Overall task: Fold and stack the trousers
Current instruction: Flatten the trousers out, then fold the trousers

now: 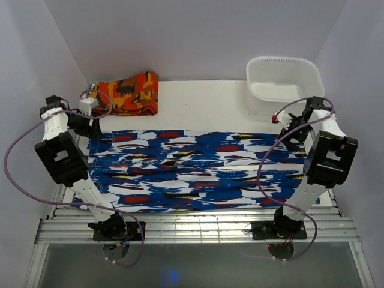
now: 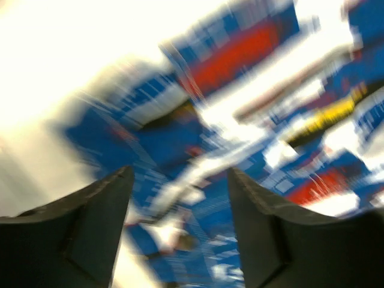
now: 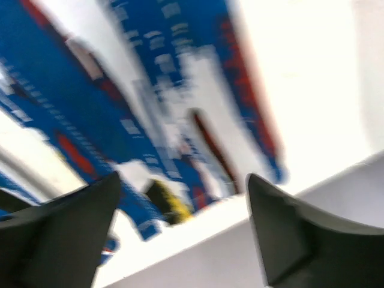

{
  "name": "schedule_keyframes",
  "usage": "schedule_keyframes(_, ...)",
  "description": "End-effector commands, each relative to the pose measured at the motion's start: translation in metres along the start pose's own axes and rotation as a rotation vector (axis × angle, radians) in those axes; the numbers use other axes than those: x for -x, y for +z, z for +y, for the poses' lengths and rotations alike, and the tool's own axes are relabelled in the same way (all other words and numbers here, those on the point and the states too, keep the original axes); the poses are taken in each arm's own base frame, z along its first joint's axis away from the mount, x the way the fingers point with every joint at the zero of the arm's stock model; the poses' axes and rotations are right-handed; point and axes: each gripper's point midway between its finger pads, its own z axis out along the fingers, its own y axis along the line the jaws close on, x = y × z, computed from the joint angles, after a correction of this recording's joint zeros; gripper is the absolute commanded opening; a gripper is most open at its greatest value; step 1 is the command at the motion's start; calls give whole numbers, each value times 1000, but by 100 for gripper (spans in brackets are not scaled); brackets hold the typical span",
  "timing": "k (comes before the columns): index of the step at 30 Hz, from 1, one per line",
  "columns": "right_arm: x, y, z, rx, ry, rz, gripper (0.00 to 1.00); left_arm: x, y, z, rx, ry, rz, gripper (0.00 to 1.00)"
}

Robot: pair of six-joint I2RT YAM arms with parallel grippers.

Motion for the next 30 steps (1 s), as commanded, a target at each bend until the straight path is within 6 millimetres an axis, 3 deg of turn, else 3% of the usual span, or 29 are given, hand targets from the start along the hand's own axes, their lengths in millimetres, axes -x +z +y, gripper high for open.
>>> schedule_keyframes(1, 31, -31, -42, -49, -98, -84, 98, 81, -45, 21, 72, 177, -193, 78)
schedule_keyframes(2, 31, -25, -47, -29, -99, -84, 96, 82, -35, 29, 53, 183, -184, 81)
schedule_keyframes(4, 36, -24, -62, -36, -108, -98, 94, 96, -40, 41, 66, 255, -182, 82)
schedule_keyframes(5, 40, -20, -75, -39, -128, -111, 95, 90, -25, 48, 41, 249, -157, 82)
schedule_keyframes(8, 47, -11, -90, -19, -152, -140, 97, 95, -16, 58, 29, 298, -147, 80)
schedule_keyframes(14, 72, 18, -95, 50, -269, -246, 98, 74, 30, 57, -72, 395, -120, 76)
schedule_keyframes(16, 68, 38, -83, 113, -294, -233, 100, 61, 46, 59, -88, 377, -76, 75)
schedule_keyframes(18, 49, 56, -69, 166, -306, -174, 94, 54, 52, 59, -86, 358, -61, 74)
schedule_keyframes(22, 14, 67, -52, 186, -309, -113, 87, 41, 59, 64, -50, 333, -26, 73)
schedule_keyframes(25, 3, 75, -30, 247, -320, -97, 50, 36, 61, 68, -34, 333, -14, 69)
schedule_keyframes(26, 6, 73, -25, 260, -319, -108, 32, 36, 61, 66, -40, 345, -12, 67)
schedule_keyframes(29, 12, 62, -27, 240, -325, -116, 8, 36, 61, 66, -47, 372, -14, 66)
schedule_keyframes(30, 14, 57, -28, 230, -326, -117, 8, 37, 61, 67, -48, 380, -16, 66)
